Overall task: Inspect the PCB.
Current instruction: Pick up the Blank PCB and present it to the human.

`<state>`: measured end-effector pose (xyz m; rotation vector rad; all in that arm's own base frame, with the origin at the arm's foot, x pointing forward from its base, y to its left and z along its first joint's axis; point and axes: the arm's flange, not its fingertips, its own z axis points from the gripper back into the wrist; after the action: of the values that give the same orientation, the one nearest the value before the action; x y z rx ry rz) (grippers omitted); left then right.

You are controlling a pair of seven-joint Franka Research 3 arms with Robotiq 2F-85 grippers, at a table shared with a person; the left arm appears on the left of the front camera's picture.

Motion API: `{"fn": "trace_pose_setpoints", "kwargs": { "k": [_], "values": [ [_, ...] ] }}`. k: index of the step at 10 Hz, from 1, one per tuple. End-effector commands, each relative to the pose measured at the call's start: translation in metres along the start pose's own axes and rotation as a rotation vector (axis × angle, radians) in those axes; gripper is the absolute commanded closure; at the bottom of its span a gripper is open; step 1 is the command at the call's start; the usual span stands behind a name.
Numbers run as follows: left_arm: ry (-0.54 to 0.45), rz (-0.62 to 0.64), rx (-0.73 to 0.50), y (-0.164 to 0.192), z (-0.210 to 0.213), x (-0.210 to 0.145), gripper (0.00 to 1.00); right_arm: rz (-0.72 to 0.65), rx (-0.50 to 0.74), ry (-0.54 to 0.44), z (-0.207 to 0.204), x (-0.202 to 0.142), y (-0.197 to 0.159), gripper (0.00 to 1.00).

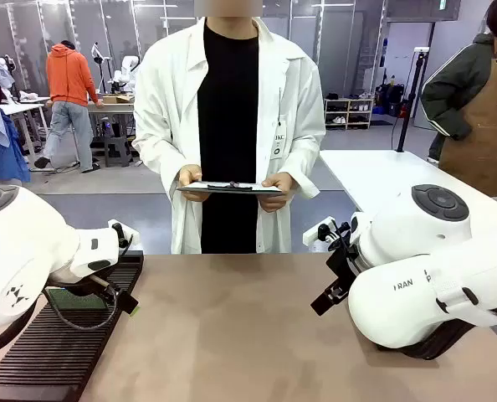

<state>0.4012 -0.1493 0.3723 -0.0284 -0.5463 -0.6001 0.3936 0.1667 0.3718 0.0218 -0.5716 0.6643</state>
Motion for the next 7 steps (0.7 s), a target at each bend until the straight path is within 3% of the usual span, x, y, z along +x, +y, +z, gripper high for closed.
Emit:
{"fn": "trace_pose_setpoints", "kwargs": {
  "k": [1, 7],
  "values": [
    [0.000, 0.000, 0.000, -0.0002, 0.0000, 0.0001, 0.00, 0.000, 0.000, 0.000, 0.0000, 0.0000, 0.0000, 0.00],
    [0.000, 0.000, 0.000, -0.0002, 0.0000, 0.0001, 0.00, 0.000, 0.000, 0.000, 0.0000, 0.0000, 0.0000, 0.00]
  ]
}}
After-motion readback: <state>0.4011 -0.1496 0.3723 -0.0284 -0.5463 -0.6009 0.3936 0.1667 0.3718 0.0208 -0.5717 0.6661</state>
